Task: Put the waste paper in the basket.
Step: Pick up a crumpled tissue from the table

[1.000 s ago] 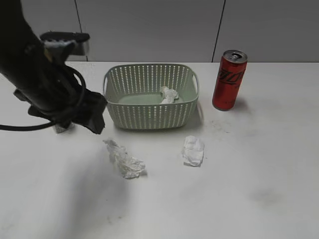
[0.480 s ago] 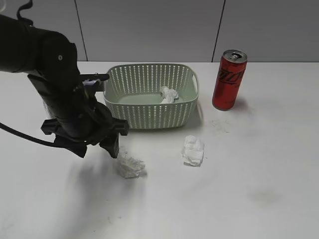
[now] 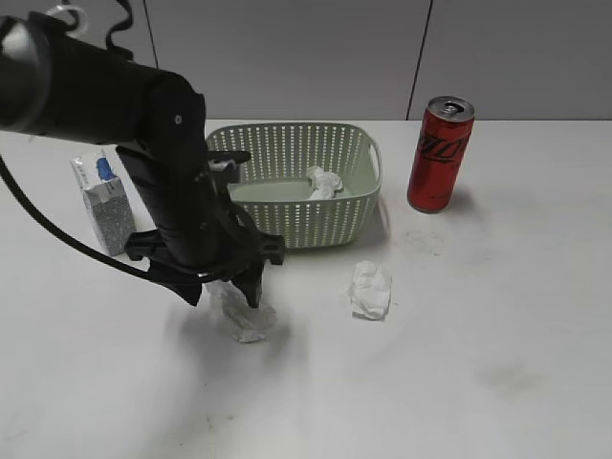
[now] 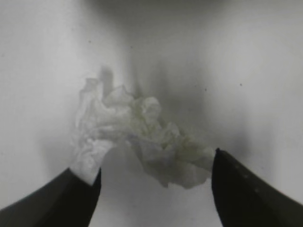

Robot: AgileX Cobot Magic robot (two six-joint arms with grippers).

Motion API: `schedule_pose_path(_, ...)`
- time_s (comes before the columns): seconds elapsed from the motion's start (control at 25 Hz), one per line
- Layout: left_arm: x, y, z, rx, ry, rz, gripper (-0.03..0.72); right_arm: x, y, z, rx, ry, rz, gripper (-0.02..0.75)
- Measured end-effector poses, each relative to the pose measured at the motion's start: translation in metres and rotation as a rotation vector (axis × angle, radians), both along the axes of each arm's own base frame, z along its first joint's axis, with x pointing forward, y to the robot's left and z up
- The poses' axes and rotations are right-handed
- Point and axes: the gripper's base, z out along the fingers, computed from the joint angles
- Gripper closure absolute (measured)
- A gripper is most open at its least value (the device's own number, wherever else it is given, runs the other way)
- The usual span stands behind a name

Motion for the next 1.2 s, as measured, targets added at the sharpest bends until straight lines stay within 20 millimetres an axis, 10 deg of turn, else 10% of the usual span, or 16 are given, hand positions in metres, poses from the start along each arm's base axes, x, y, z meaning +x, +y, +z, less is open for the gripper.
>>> schedule_pose_path(0.6, 0.009, -0.007, -0.030, 0.058, 0.070, 0.015, 0.167, 0.000, 0.000, 0.000, 0.000, -0.002, 0.000, 0.146)
schedule_pose_path(1.0, 0.008, -0.007, -0.031, 0.066, 0.079, 0.011, 0.610, 0.000, 0.000, 0.000, 0.000, -0.003, 0.000, 0.146)
schedule_pose_path(1.2, 0.006, -0.006, -0.026, 0.084, 0.069, -0.012, 0.655, 0.000, 0.000, 0.000, 0.000, -0.003, 0.000, 0.146)
